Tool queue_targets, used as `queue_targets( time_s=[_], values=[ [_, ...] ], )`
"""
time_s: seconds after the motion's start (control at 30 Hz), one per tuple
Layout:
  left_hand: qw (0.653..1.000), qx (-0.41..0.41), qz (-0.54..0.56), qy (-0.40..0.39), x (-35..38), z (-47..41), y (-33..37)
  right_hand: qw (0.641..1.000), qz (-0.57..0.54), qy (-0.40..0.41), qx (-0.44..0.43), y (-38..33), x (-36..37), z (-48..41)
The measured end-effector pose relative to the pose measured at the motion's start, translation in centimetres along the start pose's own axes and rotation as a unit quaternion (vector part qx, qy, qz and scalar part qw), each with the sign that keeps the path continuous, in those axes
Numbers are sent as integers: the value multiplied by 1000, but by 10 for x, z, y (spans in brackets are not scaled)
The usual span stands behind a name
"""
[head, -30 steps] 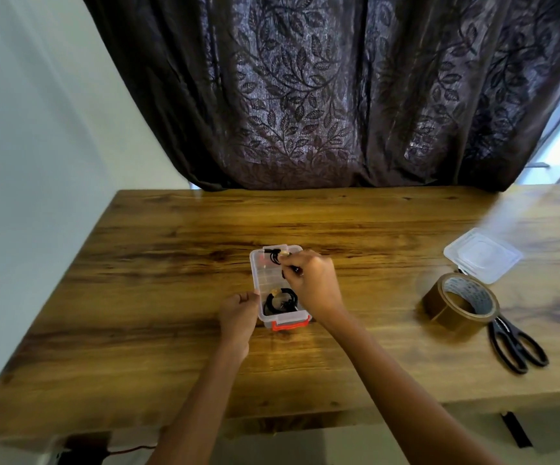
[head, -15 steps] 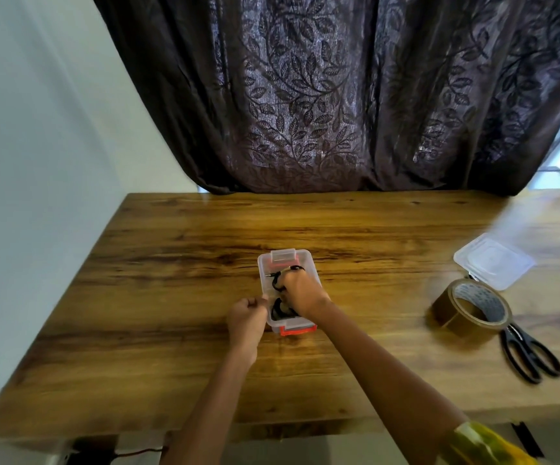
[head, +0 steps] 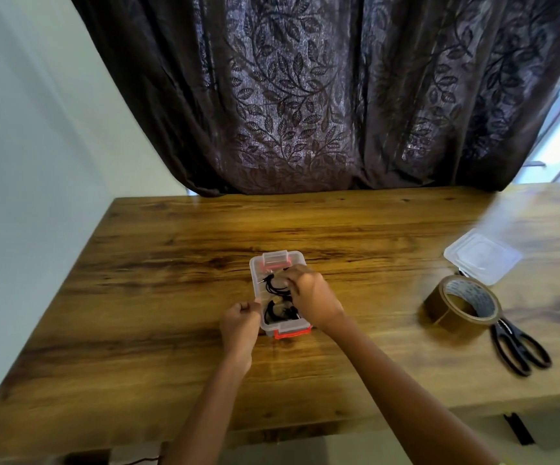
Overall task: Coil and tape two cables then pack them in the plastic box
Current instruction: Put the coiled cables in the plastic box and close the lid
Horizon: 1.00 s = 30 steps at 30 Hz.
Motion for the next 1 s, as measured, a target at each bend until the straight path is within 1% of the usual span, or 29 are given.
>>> queue_targets(
  time_s=[0.1,0.2,0.27,0.4,0.5,0.63,0.73,0.83,1.0],
  values=[
    [1000,16,0,-1,0,2,3,997,-23,70,29,17,-36,-1],
    [1000,24,-7,13,-1,4,3,991,-24,114,72,47,-71,-1],
    [999,38,-15,32,-3,5,3,988,-2,124,96,77,-93,0],
    [996,52,-15,77,-3,9,4,978,67,90,174,152,-128,3],
    [992,60,-12,114,-3,16,6,956,113,98,253,212,-156,9],
    [987,69,-10,145,-2,23,8,929,128,99,332,279,-186,19],
    [985,66,-14,162,-4,24,9,920,117,114,356,311,-203,23],
    [983,58,-7,174,-5,23,8,916,125,99,368,330,-206,25],
    [985,53,15,164,-4,22,6,921,166,62,347,334,-200,18]
  ],
)
Point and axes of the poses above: each hand's wrist, its own z-axis away from the middle knuckle, its own x-axis out of the palm, y = z × x, the point moved 10 cm from there along -z, towards the middle knuckle, and after that the axes turned 14 degrees about y, right-handed, at the moved point
